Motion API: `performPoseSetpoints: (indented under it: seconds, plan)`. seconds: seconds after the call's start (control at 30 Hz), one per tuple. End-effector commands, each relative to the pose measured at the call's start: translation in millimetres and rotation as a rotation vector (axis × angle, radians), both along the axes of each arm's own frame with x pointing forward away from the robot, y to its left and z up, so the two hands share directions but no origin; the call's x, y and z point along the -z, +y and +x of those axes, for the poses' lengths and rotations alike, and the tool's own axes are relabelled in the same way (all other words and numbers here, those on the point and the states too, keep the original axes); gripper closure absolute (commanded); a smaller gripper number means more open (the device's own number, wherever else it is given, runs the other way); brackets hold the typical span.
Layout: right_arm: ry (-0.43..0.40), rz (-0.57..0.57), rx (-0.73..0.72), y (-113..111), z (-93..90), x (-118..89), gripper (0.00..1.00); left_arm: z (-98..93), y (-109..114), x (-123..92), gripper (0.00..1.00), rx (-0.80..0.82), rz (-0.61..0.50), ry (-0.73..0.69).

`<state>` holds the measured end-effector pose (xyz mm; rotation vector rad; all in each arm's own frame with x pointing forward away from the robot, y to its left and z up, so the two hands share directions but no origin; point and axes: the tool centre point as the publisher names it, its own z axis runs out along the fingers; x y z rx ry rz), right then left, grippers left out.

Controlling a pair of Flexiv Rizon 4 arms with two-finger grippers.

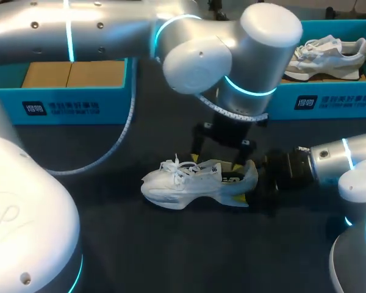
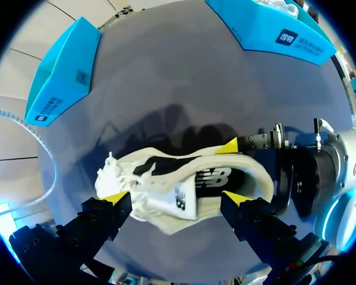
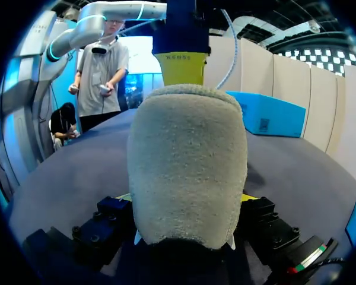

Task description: Take the shoe out of the shoebox, open the shoe tongue, remove and reinsert the insole, then place the shoe into the shoebox

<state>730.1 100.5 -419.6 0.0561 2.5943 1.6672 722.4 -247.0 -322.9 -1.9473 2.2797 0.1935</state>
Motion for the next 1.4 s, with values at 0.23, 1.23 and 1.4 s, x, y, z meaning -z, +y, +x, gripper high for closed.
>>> performPoseSetpoints:
  seconds: [0.23, 1.23, 1.4]
  plan:
    - [0.000, -0.006, 0.001, 8.5, -4.4, 8.0, 1.00, 3.3, -5.1, 25.0, 0.00, -0.031, 0.042, 0.007]
    - [0.000, -0.006, 0.001, 8.5, -4.4, 8.0, 1.00, -8.4, 56.9, 19.3, 0.00, -0.161, 0.165, -0.008]
    - [0.000, -0.006, 0.001, 8.5, -4.4, 8.0, 1.00, -11.8, 63.5, 13.3, 0.06, -0.177, 0.158, 0.006]
